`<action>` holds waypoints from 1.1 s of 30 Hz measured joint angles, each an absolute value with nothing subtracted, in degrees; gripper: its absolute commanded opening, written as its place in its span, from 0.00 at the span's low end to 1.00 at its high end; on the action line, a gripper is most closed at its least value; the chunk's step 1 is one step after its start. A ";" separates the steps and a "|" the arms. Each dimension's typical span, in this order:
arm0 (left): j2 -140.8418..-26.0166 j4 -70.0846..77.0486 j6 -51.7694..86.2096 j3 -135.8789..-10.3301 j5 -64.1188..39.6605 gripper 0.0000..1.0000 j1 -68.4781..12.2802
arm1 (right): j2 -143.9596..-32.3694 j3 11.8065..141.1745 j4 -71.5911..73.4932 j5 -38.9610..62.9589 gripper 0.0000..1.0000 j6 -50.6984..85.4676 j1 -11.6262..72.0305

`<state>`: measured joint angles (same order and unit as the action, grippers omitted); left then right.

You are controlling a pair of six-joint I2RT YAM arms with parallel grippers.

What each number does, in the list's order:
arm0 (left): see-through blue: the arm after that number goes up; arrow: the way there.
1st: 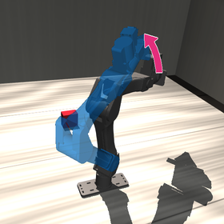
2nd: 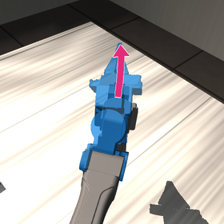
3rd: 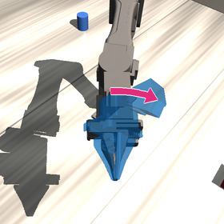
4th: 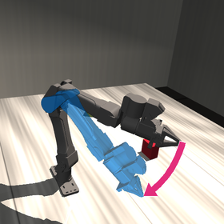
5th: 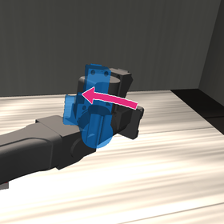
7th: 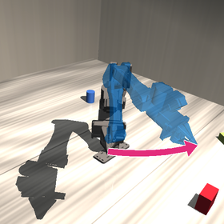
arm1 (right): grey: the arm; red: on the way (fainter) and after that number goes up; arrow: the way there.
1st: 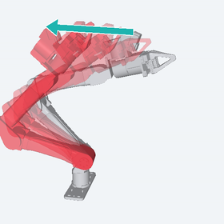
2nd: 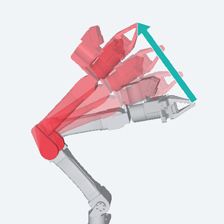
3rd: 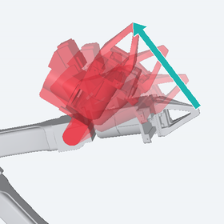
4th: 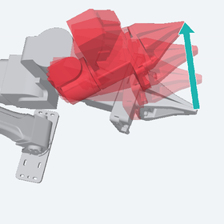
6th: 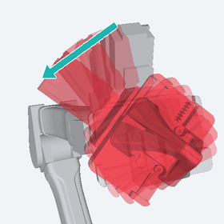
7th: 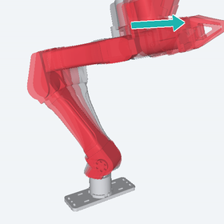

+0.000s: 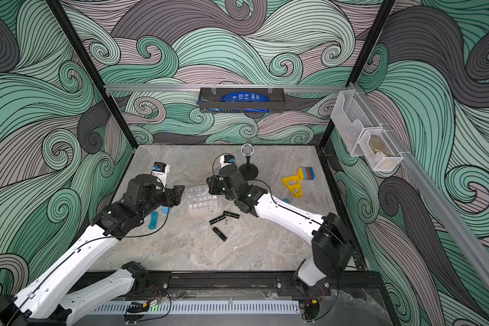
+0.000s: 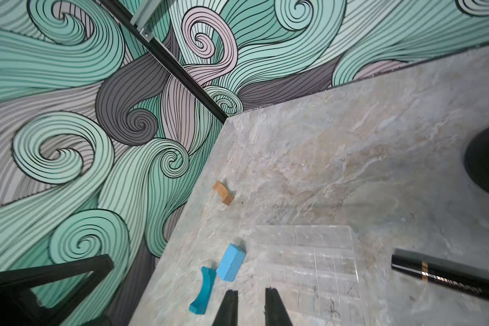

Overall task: Arrange the lipsticks in the organizer
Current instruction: Place the lipstick in the storage box.

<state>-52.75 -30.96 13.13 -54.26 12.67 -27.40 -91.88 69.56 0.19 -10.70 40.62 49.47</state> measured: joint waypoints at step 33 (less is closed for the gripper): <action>-51.13 -31.22 15.25 -49.23 25.06 0.76 -24.38 | -126.87 94.98 7.99 -19.40 0.07 24.53 54.08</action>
